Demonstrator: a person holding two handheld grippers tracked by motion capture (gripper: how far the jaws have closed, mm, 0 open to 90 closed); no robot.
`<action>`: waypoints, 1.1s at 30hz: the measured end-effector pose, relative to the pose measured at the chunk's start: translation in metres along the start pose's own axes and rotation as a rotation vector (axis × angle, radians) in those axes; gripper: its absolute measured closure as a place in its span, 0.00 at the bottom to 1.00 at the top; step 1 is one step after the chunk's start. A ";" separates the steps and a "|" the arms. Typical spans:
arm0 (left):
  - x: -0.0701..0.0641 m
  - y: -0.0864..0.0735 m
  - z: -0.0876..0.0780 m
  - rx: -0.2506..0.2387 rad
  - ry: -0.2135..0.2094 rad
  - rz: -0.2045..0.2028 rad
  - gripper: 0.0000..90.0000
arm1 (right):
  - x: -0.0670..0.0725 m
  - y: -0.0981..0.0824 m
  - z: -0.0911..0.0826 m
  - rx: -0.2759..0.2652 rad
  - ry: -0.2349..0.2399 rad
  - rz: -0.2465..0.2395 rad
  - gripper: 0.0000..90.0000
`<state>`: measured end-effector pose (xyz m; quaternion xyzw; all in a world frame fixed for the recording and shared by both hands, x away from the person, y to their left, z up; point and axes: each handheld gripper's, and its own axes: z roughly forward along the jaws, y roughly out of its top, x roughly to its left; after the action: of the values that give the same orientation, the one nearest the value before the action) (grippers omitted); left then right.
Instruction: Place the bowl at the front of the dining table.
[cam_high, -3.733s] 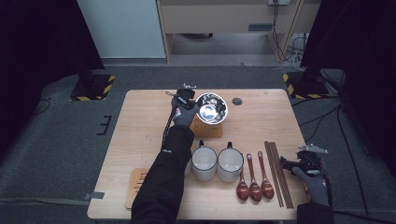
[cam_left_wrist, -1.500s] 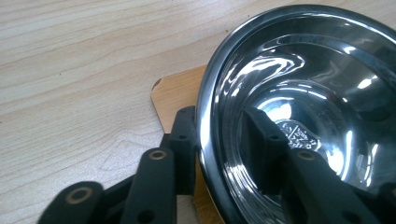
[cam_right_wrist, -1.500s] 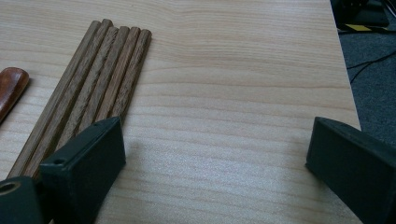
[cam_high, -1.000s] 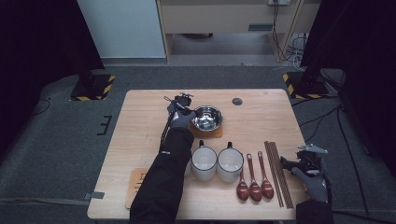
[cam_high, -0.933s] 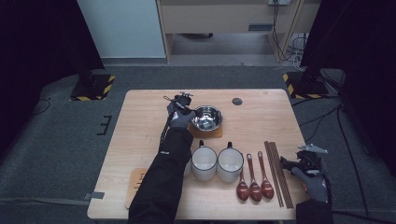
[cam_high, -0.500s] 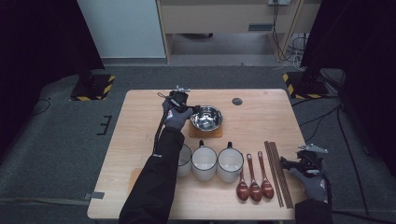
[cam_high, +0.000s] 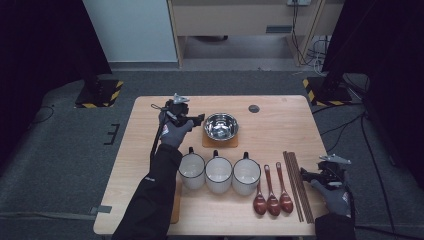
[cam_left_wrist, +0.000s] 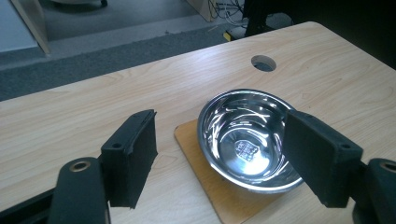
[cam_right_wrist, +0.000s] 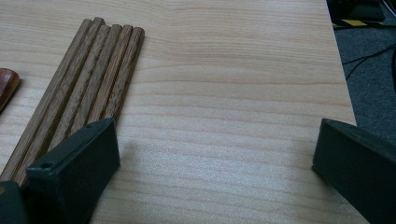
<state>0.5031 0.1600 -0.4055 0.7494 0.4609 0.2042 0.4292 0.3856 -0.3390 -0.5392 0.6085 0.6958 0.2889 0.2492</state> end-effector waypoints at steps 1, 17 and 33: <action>0.002 -0.002 -0.007 -0.009 0.004 -0.001 0.28 | 0.000 0.000 0.000 -0.001 -0.001 -0.002 0.01; 0.023 -0.059 -0.079 -0.105 0.037 -0.023 0.26 | 0.000 0.000 0.000 -0.004 -0.004 0.000 0.02; 0.045 -0.135 -0.106 -0.066 0.107 -0.056 0.25 | -0.001 0.000 -0.001 -0.005 -0.003 0.002 0.02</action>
<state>0.3813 0.2753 -0.4642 0.7098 0.4967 0.2470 0.4341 0.3850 -0.3397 -0.5392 0.6089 0.6943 0.2898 0.2514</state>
